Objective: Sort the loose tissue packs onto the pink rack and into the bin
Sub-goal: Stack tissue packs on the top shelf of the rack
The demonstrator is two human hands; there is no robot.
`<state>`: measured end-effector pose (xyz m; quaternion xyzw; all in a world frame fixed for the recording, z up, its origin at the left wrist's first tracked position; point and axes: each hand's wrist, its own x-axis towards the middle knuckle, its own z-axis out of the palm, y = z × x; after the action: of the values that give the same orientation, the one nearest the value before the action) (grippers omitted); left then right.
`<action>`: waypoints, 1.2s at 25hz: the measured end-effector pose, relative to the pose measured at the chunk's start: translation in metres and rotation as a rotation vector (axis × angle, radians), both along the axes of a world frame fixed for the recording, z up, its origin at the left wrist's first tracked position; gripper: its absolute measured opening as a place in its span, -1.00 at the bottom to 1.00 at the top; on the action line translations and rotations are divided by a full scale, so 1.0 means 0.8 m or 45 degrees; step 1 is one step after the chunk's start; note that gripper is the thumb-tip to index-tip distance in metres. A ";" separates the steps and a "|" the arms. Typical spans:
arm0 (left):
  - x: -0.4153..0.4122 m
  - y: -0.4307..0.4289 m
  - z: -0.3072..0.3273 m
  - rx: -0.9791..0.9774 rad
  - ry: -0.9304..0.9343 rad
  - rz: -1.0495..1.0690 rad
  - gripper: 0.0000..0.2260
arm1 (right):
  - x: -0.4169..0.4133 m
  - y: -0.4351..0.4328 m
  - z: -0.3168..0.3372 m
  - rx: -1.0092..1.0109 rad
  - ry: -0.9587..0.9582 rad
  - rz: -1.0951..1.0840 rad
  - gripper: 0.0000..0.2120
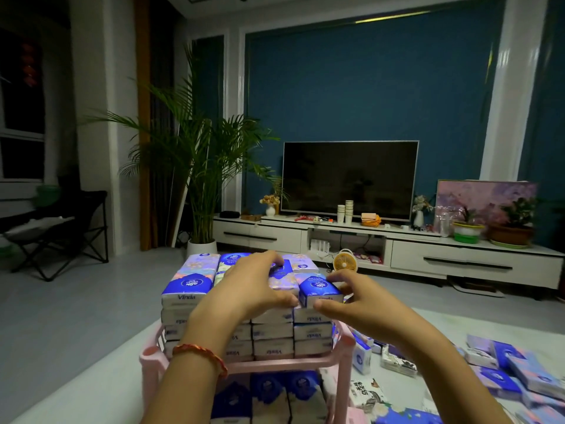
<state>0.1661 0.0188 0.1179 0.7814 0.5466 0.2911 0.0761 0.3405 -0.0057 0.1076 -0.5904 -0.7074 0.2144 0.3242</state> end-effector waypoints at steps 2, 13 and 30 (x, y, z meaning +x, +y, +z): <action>-0.003 -0.001 0.001 -0.031 -0.023 -0.049 -0.50 | 0.000 0.002 -0.002 0.008 0.030 -0.008 -0.56; -0.012 -0.001 0.006 -0.118 0.125 -0.057 -0.45 | 0.001 0.022 -0.015 0.137 0.029 -0.041 -0.59; -0.126 0.036 -0.038 -0.762 -1.893 -0.070 -0.42 | -0.024 0.082 -0.039 -0.253 1.175 0.096 -0.33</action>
<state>0.0651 0.0477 0.0871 0.3425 0.3885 0.5744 0.6339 0.3216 0.0599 0.0766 -0.4355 -0.4866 0.5324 0.5386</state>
